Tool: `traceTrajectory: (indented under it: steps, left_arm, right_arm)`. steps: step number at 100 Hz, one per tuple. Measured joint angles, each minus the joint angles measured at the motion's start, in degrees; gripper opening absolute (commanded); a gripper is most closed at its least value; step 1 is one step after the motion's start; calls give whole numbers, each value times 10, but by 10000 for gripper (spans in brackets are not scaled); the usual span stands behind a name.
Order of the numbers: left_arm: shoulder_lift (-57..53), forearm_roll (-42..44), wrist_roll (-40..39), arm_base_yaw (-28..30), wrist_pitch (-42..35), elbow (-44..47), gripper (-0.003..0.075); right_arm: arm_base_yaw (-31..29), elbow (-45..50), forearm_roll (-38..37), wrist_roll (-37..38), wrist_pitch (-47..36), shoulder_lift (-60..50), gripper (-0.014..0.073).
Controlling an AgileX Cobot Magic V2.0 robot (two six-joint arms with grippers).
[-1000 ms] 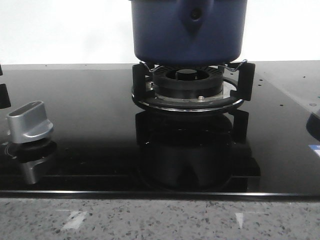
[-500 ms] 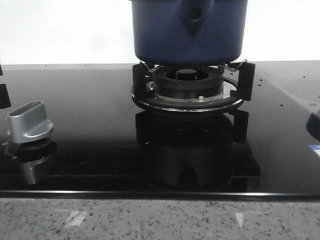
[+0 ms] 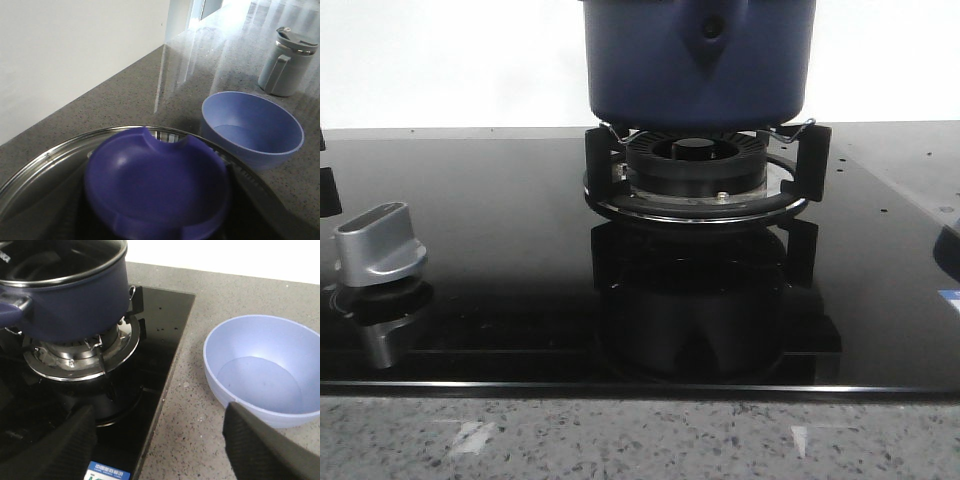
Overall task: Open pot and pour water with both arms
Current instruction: 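Lift the light blue bowl with the right gripper over the pot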
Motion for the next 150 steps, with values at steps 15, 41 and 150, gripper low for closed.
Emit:
traceTrajectory:
  steps: [15,41,150]
  left_arm:
    - [-26,9,0,24,13,1,243]
    - [-92,9,0,88,36,1,243]
    - [-133,22,0,203,117,1,323]
  right_arm:
    - [0,-11,-43,58,18,34,486]
    - [0,-113,-165,178,125,171,486]
    - [-287,-305,-34,116,125,595,146]
